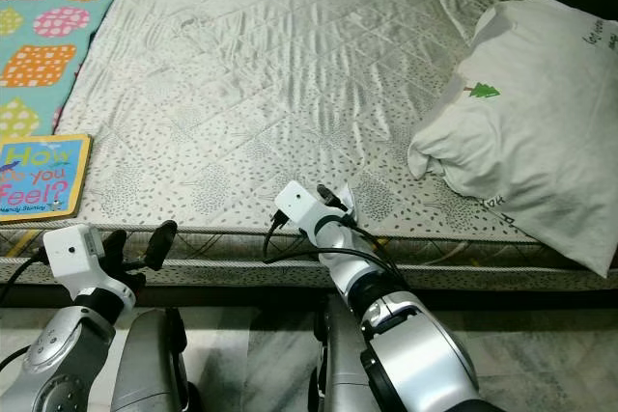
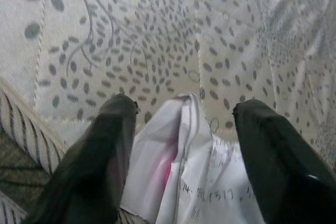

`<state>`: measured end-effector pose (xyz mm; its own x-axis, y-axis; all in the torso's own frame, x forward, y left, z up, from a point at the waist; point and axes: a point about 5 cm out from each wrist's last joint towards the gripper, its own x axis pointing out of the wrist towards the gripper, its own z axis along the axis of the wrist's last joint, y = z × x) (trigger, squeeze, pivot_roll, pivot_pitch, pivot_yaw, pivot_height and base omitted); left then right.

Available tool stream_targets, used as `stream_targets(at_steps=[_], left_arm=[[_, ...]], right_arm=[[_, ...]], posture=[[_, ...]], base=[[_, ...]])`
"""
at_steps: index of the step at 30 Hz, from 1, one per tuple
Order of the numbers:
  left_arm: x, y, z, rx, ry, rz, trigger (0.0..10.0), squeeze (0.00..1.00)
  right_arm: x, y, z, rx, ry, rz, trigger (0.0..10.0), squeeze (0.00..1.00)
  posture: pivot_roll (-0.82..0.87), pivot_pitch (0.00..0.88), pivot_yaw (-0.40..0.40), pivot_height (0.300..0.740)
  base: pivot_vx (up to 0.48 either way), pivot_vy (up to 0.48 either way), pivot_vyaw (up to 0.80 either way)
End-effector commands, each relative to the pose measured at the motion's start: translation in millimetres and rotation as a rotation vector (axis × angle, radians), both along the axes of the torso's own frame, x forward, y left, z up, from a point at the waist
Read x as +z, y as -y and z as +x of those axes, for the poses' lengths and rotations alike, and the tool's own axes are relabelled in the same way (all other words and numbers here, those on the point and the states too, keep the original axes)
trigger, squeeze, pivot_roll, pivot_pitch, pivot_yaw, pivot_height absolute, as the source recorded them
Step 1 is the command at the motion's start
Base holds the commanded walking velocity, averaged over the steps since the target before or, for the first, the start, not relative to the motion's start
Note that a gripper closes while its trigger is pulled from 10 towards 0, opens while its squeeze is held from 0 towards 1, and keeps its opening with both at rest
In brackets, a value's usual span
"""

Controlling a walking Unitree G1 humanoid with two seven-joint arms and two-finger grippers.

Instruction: Clean up the room

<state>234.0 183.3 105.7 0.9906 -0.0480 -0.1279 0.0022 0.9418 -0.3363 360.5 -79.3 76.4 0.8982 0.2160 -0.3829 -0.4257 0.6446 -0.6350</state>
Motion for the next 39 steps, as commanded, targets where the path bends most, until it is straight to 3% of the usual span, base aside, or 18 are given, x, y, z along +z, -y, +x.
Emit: stream_targets(at_steps=[1, 5, 6, 7, 8, 9, 10, 19, 39], left_arm=[[-3.5, -1.1, -0.6, 0.014, -0.014, 0.008, 10.0, 0.00], [-3.4, 0.9, 2.4, 0.008, -0.008, 0.004, 10.0, 0.00], [-3.5, 2.1, 3.7, 0.001, -0.008, 0.004, 10.0, 0.00], [-3.5, 2.6, 4.2, -0.004, -0.008, 0.005, 10.0, 0.00], [-3.6, 3.0, 4.5, -0.007, -0.008, 0.006, 10.0, 0.00], [-3.8, 2.8, 5.1, -0.007, -0.009, 0.007, 10.0, 0.00], [-4.0, 2.4, 5.4, -0.006, -0.008, 0.008, 10.0, 0.00], [-5.1, 1.8, 6.7, 0.000, -0.006, 0.014, 10.0, 0.00], [-6.5, 1.1, 9.2, -0.006, -0.003, 0.020, 10.0, 0.00]], right_arm=[[-7.4, 4.9, -3.2, -0.012, -0.037, -0.018, 10.0, 1.00], [-13.1, 8.2, -6.0, -0.009, -0.054, -0.063, 10.0, 1.00], [-16.7, 8.9, -8.0, -0.002, -0.079, -0.075, 8.6, 0.97], [-18.1, 8.6, -8.9, 0.002, -0.089, -0.075, 0.0, 0.71], [-18.9, 8.3, -9.5, 0.004, -0.095, -0.075, 0.0, 0.71], [-20.9, 7.0, -11.0, 0.015, -0.110, -0.083, 0.0, 0.23], [-23.4, 5.9, -12.9, 0.028, -0.123, -0.093, 0.0, 0.00], [-36.7, 0.5, -23.4, 0.078, -0.183, -0.131, 0.0, 0.00], [-30.4, 3.4, -18.6, 0.074, -0.108, -0.161, 0.0, 0.00]], posture=[[0.01, 0.164, -0.108, 0.550], [0.00, 0.159, -0.102, 0.550], [0.00, 0.155, -0.097, 0.550], [0.00, 0.155, -0.097, 0.550], [0.00, 0.155, -0.097, 0.550], [0.00, 0.152, -0.095, 0.550], [0.00, 0.148, -0.095, 0.550], [0.02, 0.135, -0.098, 0.550], [0.02, 0.125, -0.091, 0.550]], base=[[0.000, 0.000, 0.00], [0.000, 0.000, 0.00], [0.000, 0.000, 0.00], [0.000, 0.000, 0.00], [0.000, 0.000, 0.00], [0.000, 0.000, 0.00], [0.000, 0.000, 0.00], [0.000, 0.000, 0.00], [0.000, 0.000, 0.00]])
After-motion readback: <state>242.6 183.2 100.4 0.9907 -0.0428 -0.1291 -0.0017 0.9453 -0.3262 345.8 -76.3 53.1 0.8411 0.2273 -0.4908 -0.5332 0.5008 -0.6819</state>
